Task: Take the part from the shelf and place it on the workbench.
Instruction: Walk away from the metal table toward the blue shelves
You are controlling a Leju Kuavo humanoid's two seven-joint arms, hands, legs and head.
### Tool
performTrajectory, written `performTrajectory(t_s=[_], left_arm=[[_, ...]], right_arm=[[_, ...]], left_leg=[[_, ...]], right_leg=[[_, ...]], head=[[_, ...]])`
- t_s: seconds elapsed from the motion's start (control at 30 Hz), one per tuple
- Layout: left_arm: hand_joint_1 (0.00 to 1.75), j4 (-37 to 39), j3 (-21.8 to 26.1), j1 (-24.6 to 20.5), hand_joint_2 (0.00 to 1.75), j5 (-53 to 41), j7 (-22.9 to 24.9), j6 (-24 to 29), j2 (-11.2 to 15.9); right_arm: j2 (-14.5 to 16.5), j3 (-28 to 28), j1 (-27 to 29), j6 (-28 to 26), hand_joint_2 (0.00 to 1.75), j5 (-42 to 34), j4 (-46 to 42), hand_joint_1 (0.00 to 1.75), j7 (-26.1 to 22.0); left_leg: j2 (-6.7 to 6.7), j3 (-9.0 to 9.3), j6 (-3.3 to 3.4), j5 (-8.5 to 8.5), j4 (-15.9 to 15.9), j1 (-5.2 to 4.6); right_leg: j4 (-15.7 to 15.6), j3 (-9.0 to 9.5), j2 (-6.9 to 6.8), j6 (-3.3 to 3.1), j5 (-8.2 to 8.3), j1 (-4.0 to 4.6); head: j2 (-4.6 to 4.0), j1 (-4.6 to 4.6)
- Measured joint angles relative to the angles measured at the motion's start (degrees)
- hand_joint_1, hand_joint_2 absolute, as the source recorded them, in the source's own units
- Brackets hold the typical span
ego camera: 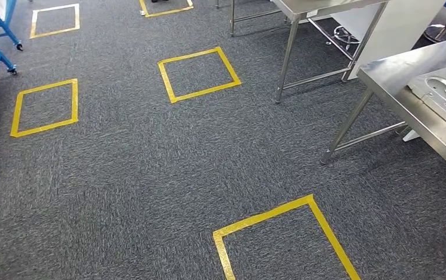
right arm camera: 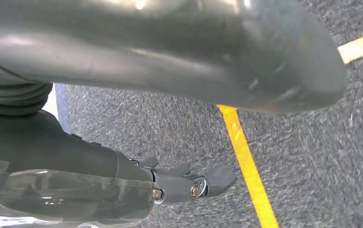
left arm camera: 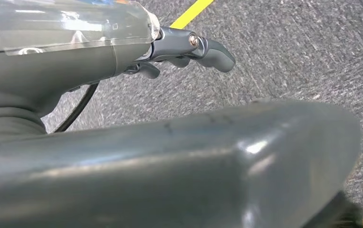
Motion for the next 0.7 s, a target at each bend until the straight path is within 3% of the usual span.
performTrajectory(t_s=[0.07, 0.1, 0.17, 0.23, 0.27, 0.33, 0.4, 0.43, 0.5, 0.57, 0.6, 0.63, 0.7], left_arm=[[0.00, 0.0, 0.0, 0.0, 0.00, 0.0, 0.0, 0.0, 0.0], [0.00, 0.0, 0.0, 0.1, 0.00, 0.0, 0.0, 0.0, 0.0], [0.00, 0.0, 0.0, 0.1, 0.00, -0.1, 0.0, 0.0, 0.0], [0.00, 0.0, 0.0, 0.0, 0.00, -0.1, 0.1, -0.1, 0.0], [0.00, 0.0, 0.0, 0.0, 0.00, -0.2, 0.1, -0.2, 0.0], [0.00, 0.0, 0.0, 0.1, 0.00, -0.2, 0.2, -0.2, 0.0], [0.00, 0.0, 0.0, 0.1, 0.00, -0.2, 0.3, -0.3, 0.0], [0.00, 0.0, 0.0, 0.1, 0.00, -0.2, 0.3, -0.3, 0.0], [0.00, 0.0, 0.0, 0.0, 0.00, -0.2, 0.3, -0.4, 0.0], [0.00, 0.0, 0.0, 0.0, 0.00, -0.2, 0.4, -0.4, 0.0], [0.00, 0.0, 0.0, 0.1, 0.00, -0.2, 0.4, -0.4, 0.0], [0.00, 0.0, 0.1, 0.1, 0.00, -0.2, 0.4, -0.4, 0.0], [0.00, 0.0, 0.1, 0.1, 0.00, -0.2, 0.4, -0.4, 0.0]], right_arm=[[0.0, 0.0, 0.0, 0.0, 0.00, 0.0, 0.0, 0.00, 0.0], [0.0, 0.0, 0.0, 0.0, 0.00, 0.0, 0.0, 0.00, 0.0], [0.0, 0.0, 0.0, 0.0, 0.00, 0.0, 0.0, 0.00, 0.0], [0.0, 0.0, -0.1, 0.0, 0.00, 0.0, 0.0, 0.00, 0.0], [0.0, 0.0, -0.1, 0.0, 0.00, 0.1, 0.0, 0.00, 0.0], [0.0, 0.0, -0.3, 0.0, 0.00, 0.1, 0.0, 0.00, 0.0], [0.0, 0.0, -0.4, 0.0, 0.00, 0.1, 0.0, 0.00, 0.0], [0.0, 0.0, -0.3, 0.0, 0.00, 0.1, 0.0, 0.00, 0.0], [0.0, 0.0, -0.2, 0.0, 0.00, 0.2, 0.0, 0.00, 0.1], [0.0, 0.0, -0.1, 0.0, 0.00, 0.2, 0.0, 0.00, 0.1], [0.0, 0.0, 0.0, 0.0, 0.00, 0.3, 0.0, 0.00, 0.1], [0.0, 0.0, 0.0, 0.0, 0.00, 0.3, 0.0, 0.00, 0.1], [0.0, 0.0, 0.1, 0.0, 0.00, 0.5, 0.0, 0.00, 0.2]], left_leg=[[0.28, -2.81, -0.32, -1.98, 6.0, 0.15], [0.41, -2.64, -0.36, -1.21, 5.8, 0.18], [1.17, 1.04, -0.16, 2.75, -1.2, 0.21], [2.52, 4.93, 0.37, 5.29, -8.7, -0.03], [2.86, 5.74, 0.68, 5.64, -10.5, -0.18], [2.45, 5.74, 1.30, 5.72, -11.2, -0.43], [1.85, 5.93, 2.01, 6.14, -11.8, -0.30], [1.55, 6.04, 2.37, 6.39, -12.0, -0.16], [0.98, 6.00, 2.72, 6.63, -12.2, -0.15], [0.24, 5.89, 2.78, 6.66, -12.1, -0.20], [-0.20, 5.89, 2.75, 6.64, -12.1, -0.20], [-0.69, 5.92, 2.69, 6.60, -11.9, -0.18], [-1.65, 5.89, 2.40, 6.41, -11.6, -0.15]], right_leg=[[0.0, -0.01, -0.97, -0.10, -0.09, 0.13], [0.1, 0.05, -1.40, -0.08, -0.14, 0.16], [0.1, 0.36, -2.15, 0.12, -0.31, 0.17], [0.2, 0.67, -2.77, 0.54, -0.57, 0.30], [0.2, 0.75, -3.02, 0.84, -0.66, 0.37], [0.2, 0.85, -3.48, 1.50, -0.69, 0.44], [0.9, 0.67, -2.76, 2.15, -1.49, 0.24], [2.7, -0.10, -1.93, 2.39, -2.77, 0.17], [9.3, -3.27, -0.29, 2.58, -6.48, 0.06], [15.5, -6.48, 0.09, 2.64, -8.51, 0.02], [16.1, -6.92, 0.14, 2.64, -7.91, -0.01], [14.4, -6.29, 0.22, 2.59, -6.24, -0.06], [7.0, -2.97, 1.34, 2.39, -2.09, -0.24]], head=[[0.00, 0.02], [0.00, 0.02], [0.00, 0.01], [0.00, 0.03], [0.00, 0.04], [0.00, 0.06], [0.00, 0.09], [0.00, 0.15], [0.00, 0.25], [0.00, 0.27], [0.00, 0.27], [0.00, 0.27], [0.00, 0.27]])
